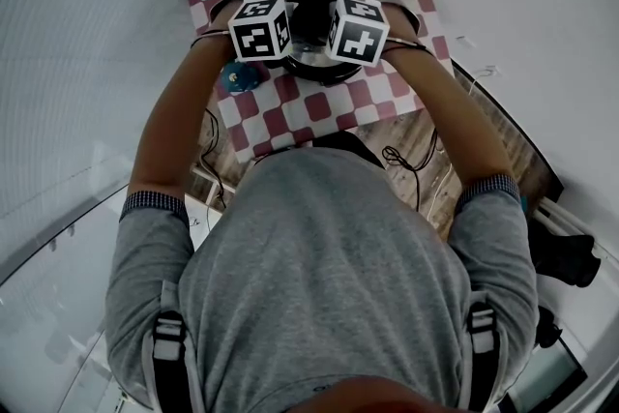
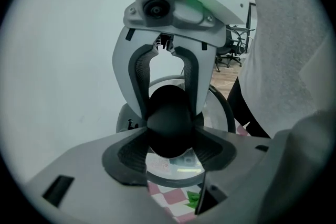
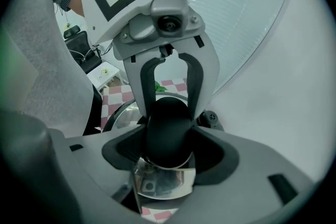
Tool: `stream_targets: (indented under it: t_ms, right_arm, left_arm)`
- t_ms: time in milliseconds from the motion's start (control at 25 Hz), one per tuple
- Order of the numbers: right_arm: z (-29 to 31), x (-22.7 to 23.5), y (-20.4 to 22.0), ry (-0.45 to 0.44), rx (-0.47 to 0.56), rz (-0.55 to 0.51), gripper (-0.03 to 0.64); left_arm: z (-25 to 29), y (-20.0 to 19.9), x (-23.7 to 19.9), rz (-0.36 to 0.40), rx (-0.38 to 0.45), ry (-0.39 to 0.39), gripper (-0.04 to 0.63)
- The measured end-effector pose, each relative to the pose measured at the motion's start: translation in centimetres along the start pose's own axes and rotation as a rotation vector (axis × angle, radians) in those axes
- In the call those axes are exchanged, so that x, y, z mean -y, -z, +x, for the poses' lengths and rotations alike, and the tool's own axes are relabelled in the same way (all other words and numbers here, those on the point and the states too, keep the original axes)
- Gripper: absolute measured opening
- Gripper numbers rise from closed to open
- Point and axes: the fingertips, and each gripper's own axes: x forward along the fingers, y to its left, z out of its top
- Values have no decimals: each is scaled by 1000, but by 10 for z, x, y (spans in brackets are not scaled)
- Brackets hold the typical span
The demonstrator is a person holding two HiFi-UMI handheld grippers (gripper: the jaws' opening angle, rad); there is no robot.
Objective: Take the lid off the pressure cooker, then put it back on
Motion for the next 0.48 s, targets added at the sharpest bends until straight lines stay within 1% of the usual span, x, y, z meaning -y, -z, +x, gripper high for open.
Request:
stream_targets:
  t_ms: [240,480]
  right_arm:
    - [-1,-2,-9,13,41,30,285]
    - [-5,0,-16,26,81,84,285]
  left_arm:
    - [-5,5,3,36,-34,2,278]
    - [-19,1,1,60,-41,-1,276]
